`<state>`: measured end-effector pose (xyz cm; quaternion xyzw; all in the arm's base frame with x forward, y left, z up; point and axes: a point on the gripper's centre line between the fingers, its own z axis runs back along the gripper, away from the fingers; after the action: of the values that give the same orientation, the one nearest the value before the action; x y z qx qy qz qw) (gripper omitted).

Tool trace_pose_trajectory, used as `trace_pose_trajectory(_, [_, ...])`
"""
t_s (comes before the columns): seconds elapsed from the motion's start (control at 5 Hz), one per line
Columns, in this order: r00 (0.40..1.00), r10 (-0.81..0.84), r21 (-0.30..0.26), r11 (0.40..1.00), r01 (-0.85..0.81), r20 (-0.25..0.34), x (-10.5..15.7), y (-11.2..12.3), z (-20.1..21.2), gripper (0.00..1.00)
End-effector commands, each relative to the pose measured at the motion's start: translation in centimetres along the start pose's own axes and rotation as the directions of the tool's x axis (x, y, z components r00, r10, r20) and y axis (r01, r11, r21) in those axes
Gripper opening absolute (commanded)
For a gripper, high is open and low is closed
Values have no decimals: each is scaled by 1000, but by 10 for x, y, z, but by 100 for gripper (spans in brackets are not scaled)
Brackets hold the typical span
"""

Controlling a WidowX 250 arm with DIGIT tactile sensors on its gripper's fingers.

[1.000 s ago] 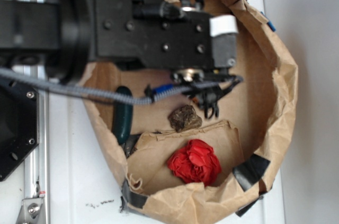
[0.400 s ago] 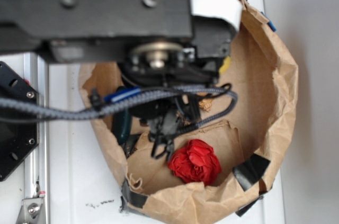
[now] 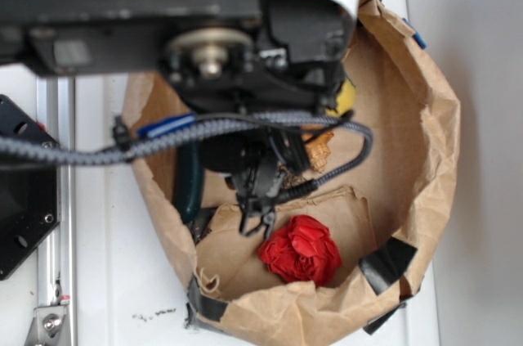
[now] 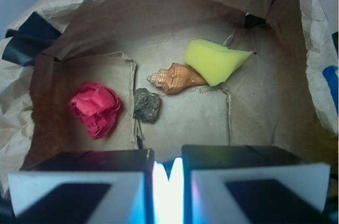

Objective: Grab the green sponge.

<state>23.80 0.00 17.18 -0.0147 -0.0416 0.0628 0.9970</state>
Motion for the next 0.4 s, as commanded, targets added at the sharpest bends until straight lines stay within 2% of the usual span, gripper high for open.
trace_pose_trajectory(0.0, [994, 81, 75, 993, -87, 75, 17, 30, -13, 100])
trace_pose_trajectory(0.2, [988, 113, 128, 984, -126, 102, 26, 36, -34, 100])
